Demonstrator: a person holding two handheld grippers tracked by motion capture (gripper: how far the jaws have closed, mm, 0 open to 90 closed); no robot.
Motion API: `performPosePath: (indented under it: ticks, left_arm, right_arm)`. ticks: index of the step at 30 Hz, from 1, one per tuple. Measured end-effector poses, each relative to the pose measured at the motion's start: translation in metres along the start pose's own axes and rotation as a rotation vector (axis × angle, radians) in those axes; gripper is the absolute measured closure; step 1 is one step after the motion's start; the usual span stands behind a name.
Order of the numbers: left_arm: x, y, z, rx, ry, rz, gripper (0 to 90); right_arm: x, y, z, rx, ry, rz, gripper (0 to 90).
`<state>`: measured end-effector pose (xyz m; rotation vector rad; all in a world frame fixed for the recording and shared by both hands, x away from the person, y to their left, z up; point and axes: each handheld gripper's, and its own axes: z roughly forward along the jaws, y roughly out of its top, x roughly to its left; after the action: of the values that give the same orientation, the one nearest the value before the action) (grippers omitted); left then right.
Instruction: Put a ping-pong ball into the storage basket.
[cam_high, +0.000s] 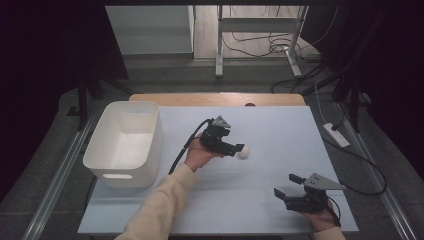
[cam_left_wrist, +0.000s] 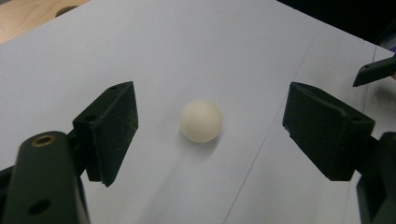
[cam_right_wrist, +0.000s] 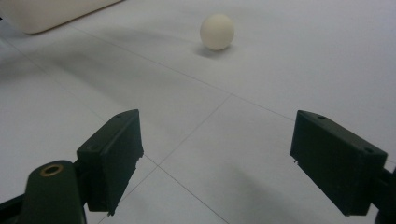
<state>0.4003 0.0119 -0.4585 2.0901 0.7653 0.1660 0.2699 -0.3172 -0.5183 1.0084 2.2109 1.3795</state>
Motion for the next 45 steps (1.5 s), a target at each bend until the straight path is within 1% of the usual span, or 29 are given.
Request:
performPosePath:
  ticks: [4,6,7,14,20,31,45]
  left_arm:
    - [-0.001,0.000,0.002,0.000,-0.003,-0.002,19.2]
    - [0.000,0.000,0.004,0.009,-0.003,0.003,19.3]
    - [-0.001,0.000,0.005,0.006,-0.005,-0.002,19.2]
    - [-0.002,0.001,0.012,0.010,-0.011,-0.002,19.3]
    - [-0.002,0.000,0.017,0.027,-0.008,0.005,19.3]
    - [-0.004,-0.001,0.025,0.044,-0.013,0.012,19.3]
    - [-0.003,-0.004,0.035,0.068,-0.015,0.003,19.2]
  right_arm:
    - [0.000,0.000,0.000,-0.001,0.001,0.002,16.7]
    - [0.000,0.000,0.000,-0.001,0.000,0.002,16.6]
    - [0.000,0.000,0.000,-0.001,0.000,0.002,16.6]
    - [0.000,0.000,0.000,-0.001,0.001,0.002,16.6]
    - [0.000,0.000,0.000,0.000,-0.001,0.001,16.6]
    - [0.000,0.000,0.000,0.000,-0.001,0.000,16.7]
    - [-0.001,0.000,0.000,0.002,-0.001,-0.001,16.7]
